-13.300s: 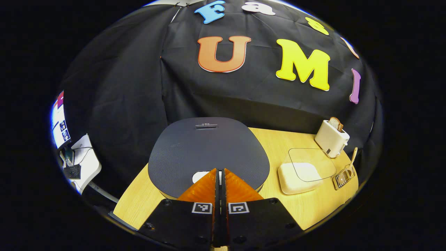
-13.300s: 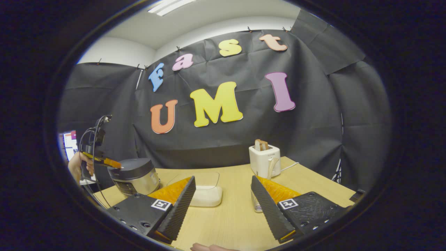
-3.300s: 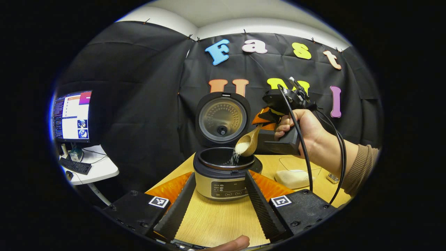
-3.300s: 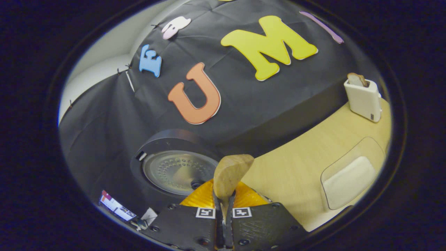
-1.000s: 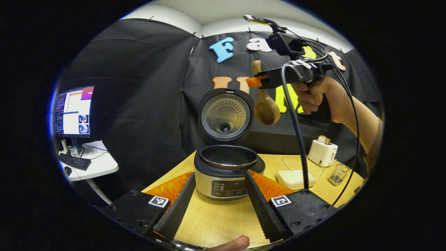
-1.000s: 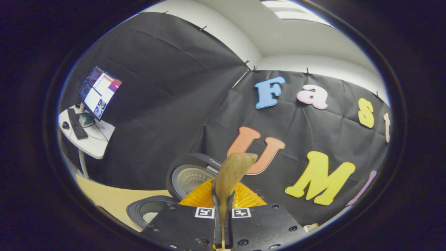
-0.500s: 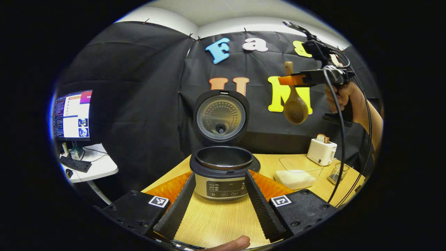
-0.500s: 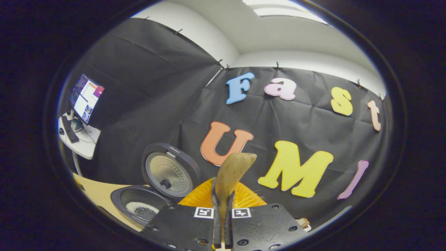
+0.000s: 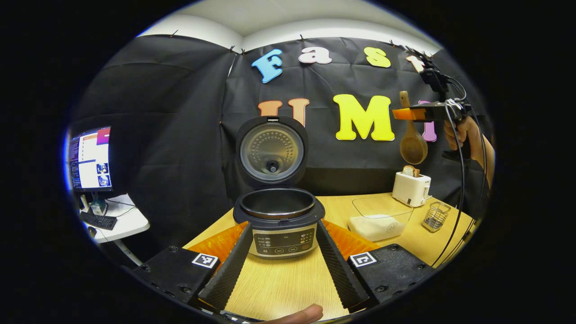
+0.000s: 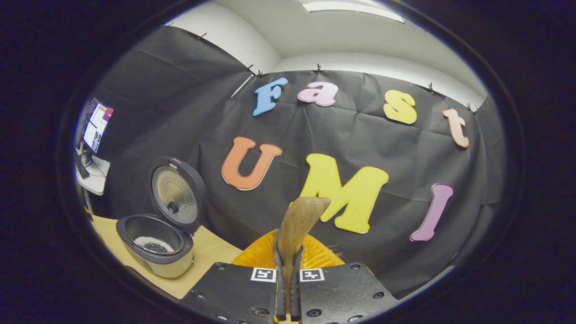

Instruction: Close the left gripper, press the button to open the rice cooker; take a wooden spoon from the chopstick holder with the right hand, scoop a spoonful of rice and pour it into the rice cooker, then put the wooden spoon back into the chopstick holder.

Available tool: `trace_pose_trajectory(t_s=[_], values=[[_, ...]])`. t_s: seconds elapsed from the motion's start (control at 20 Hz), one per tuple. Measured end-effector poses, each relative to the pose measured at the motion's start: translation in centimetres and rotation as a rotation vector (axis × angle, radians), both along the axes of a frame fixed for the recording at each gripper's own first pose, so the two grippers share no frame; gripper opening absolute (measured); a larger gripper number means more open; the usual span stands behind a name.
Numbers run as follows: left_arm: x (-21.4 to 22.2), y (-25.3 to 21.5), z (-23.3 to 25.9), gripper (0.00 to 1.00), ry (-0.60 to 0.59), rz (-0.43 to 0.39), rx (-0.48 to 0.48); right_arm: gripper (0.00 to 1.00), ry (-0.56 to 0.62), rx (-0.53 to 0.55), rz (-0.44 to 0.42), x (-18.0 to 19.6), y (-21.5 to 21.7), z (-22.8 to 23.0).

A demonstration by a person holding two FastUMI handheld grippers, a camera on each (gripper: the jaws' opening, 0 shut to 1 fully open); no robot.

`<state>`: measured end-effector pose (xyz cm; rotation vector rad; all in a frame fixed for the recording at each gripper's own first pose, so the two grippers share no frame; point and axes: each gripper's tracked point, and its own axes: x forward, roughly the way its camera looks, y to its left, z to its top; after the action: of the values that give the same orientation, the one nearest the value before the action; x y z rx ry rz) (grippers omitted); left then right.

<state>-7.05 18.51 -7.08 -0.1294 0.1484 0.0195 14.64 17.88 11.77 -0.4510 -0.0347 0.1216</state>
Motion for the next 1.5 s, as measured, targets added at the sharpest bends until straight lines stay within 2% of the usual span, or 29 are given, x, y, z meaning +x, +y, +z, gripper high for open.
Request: trace_pose_trajectory(t_s=[0.25,0.55,0.85,1.15,1.5], values=[[0.1,-1.2,0.4,0.9,-0.017,-0.023,-0.021,0.04,0.012,0.051,-0.103,-0.7,-8.8,-1.9],[0.2,-2.8,0.4,0.9,-0.019,-0.047,-0.027,0.04,0.082,0.108,-0.214,-0.9,-17.3,-7.0],[0.5,-3.5,0.0,0.9,-0.008,-0.066,-0.031,0.05,0.14,0.149,-0.257,-0.8,-21.3,-12.2],[0.5,-3.8,0.4,0.9,-0.019,-0.074,-0.079,0.07,0.236,0.243,-0.296,0.3,-24.5,-18.9],[0.5,-4.1,0.4,0.9,-0.012,-0.075,-0.077,0.13,0.283,0.324,-0.35,0.9,-27.6,-21.8]])
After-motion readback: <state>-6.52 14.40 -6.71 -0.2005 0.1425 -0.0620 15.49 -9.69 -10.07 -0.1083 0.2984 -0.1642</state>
